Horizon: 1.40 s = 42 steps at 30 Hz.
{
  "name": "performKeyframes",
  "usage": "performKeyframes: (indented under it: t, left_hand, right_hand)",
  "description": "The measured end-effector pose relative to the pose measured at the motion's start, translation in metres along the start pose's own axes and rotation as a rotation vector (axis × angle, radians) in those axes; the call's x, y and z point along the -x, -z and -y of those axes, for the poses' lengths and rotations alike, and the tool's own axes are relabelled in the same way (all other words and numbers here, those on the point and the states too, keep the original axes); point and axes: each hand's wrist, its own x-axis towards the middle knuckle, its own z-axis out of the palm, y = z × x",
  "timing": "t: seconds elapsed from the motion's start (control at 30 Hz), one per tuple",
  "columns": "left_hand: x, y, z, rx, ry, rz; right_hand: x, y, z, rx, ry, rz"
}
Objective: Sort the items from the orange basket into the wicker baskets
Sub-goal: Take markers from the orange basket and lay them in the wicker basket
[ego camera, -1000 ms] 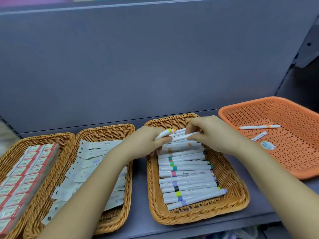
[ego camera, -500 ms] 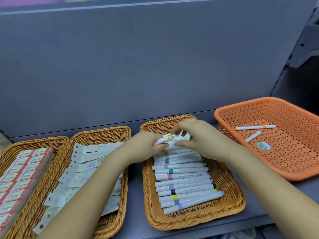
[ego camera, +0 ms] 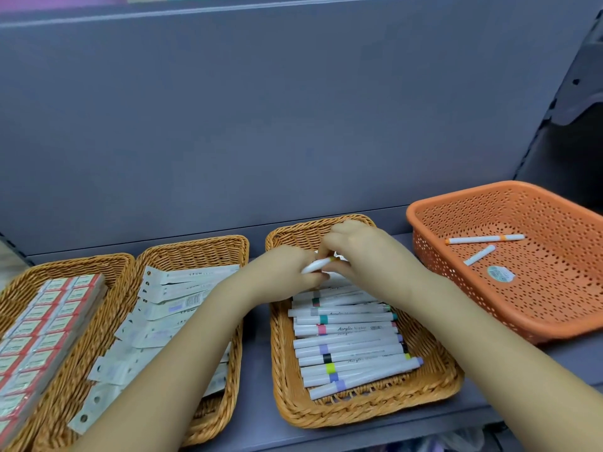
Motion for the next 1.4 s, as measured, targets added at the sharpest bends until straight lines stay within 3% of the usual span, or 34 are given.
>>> performKeyframes:
  t: [0.23,0.5,0.67,0.73,0.87,0.93,1.17,1.4]
  left_hand:
    - [0.002,0.004,0.019,-0.08,0.095,-0.015]
    - [0.003,-0.001,0.034,-0.062,0.161,-0.011]
    - [0.006,0.0,0.016,-0.019,0.095,-0.013]
    - [0.007,-0.001,0.011,-0.031,0.065,-0.015]
    - [0.009,-0.004,-0.005,-0.068,0.005,0.021]
    - [0.008,-0.004,-0.013,-0.118,-0.023,0.032]
    - [0.013,-0.004,-0.02,-0.128,-0.045,0.074]
    - [0.019,-0.005,-0.011,-0.157,-0.083,0.125]
  right_hand:
    - [0.034,0.025,-0.034,-0.038,-0.136,-0.072]
    - [0.07,0.006,-0.028,-0.087,-0.215,0.338]
    - [0.069,-0.003,-0.02,0.013,-0.229,0.458]
    - [0.062,0.003,-0.021,-0.011,-0.224,0.419]
    - [0.038,0.012,-0.008,-0.058,-0.199,0.109]
    - [0.026,0.009,0.002,-0.026,-0.165,0.058]
    - [0.02,0.009,0.012,0.099,-0.128,0.171]
    - [0.044,0.017,0.003,0.057,-0.175,0.218]
